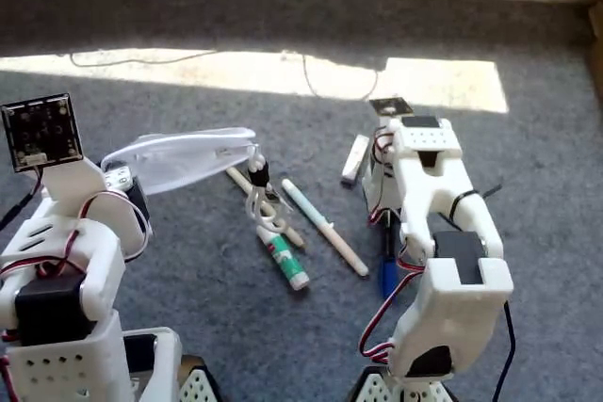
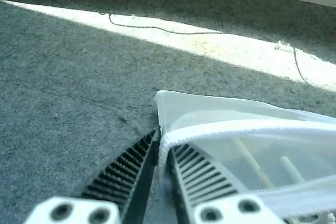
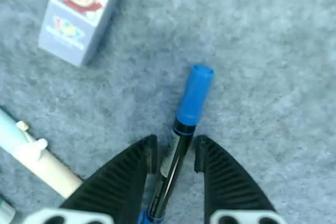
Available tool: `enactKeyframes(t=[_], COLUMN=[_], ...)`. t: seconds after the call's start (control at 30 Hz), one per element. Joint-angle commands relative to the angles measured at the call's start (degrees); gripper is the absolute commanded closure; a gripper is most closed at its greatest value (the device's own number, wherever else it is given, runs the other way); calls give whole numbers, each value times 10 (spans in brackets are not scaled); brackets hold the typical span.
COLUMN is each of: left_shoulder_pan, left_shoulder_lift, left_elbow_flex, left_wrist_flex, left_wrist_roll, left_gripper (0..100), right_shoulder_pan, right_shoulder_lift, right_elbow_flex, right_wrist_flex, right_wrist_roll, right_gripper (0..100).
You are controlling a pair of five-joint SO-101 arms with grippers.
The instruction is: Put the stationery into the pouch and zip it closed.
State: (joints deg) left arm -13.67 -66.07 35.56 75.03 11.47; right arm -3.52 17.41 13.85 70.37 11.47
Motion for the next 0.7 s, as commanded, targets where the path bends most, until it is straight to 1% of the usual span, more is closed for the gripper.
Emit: enactKeyframes(t=[0.0,0.17,0.37,0.53,0.67], left_shoulder_pan=[8,8,8,8,8], left_shoulder_lift=[-2,-2,-2,-2,-2], left_elbow_flex=[-1,-1,-1,-1,-2], left_wrist_flex=[-11,-11,-11,-11,-11], left_wrist_roll=[4,4,4,4,4], left_gripper=[989,989,989,989,989], right_shoulder_pan=[-5,-3,-1,-3,-4], right_shoulder_lift=[3,4,-18,-98,-161], right_elbow_flex=[-1,-1,-1,0,5], right_wrist_flex=[-13,-13,11,37,37], right_wrist_roll=[2,2,2,2,2], right_gripper=[878,985,990,992,992])
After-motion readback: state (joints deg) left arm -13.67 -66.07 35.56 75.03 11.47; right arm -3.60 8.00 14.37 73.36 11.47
